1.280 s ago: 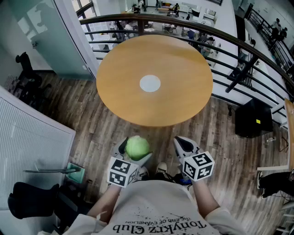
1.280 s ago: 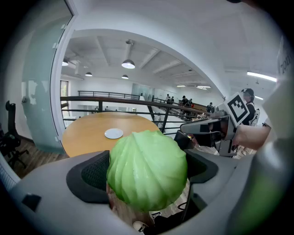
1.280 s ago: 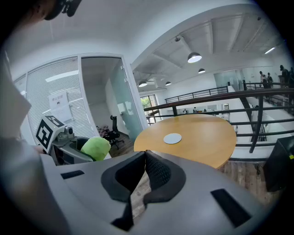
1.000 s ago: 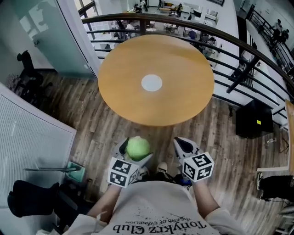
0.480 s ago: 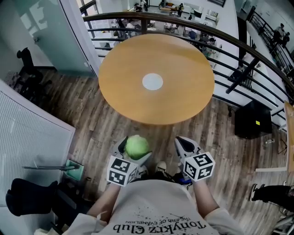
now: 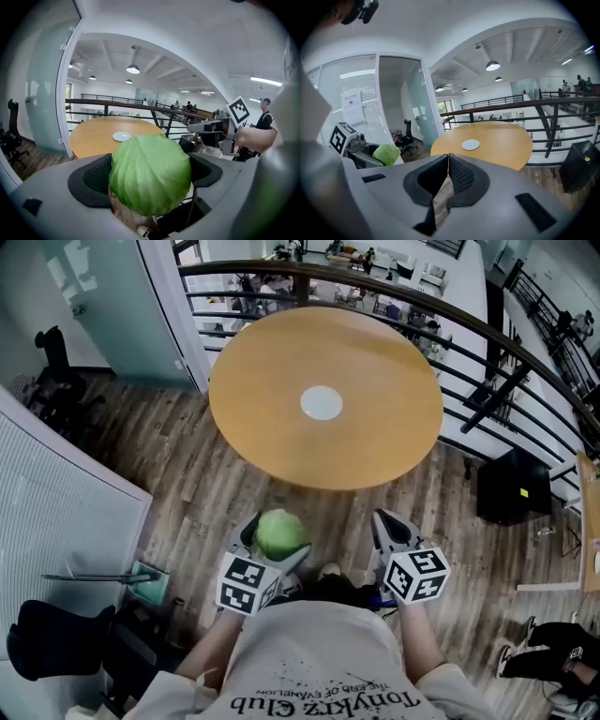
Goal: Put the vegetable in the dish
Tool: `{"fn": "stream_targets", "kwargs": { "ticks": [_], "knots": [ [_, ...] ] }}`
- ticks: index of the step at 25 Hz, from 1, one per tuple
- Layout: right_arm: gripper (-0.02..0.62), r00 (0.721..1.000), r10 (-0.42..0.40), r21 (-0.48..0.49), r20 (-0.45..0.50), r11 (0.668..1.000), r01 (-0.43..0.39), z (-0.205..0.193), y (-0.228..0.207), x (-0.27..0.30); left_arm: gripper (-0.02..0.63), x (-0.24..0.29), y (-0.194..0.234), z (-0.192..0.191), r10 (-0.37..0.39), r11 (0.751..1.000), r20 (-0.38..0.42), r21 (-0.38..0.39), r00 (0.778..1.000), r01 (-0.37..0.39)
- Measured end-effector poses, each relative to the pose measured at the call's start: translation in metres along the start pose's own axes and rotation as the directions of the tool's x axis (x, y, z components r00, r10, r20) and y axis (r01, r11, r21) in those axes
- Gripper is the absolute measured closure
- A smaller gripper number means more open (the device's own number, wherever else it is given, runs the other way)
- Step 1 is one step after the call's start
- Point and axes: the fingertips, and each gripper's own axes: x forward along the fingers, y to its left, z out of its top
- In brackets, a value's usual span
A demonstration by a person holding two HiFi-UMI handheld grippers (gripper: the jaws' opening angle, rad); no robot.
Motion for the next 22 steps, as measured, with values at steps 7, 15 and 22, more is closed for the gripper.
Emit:
{"fn": "stream_targets", "kwargs": {
  "ticks": [7, 15, 22],
  "knots": [
    [0.57, 1.0, -0.019, 0.014, -0.012, 1.0, 0.02, -0.003, -0.004, 0.013, 0.115, 0.006, 0.012, 0.001, -0.017, 1.0, 0.003, -0.006, 1.0, 0.017],
    [0.569, 1.0, 0.002, 0.032, -0.019, 0.999, -0.001, 0.007, -0.025, 0.066, 0.115, 0.037, 0.047, 0.019, 0.004, 1.0, 0.0, -0.013, 1.0, -0.004],
    [0.569, 0.999, 0.018, 0.03, -0.029, 0.999, -0.017, 0.032, -0.067, 0.125, 0.115, 0.094, 0.082, 0.052, 0.013, 1.0, -0.007, -0.01, 1.0, -0.013]
  ]
}}
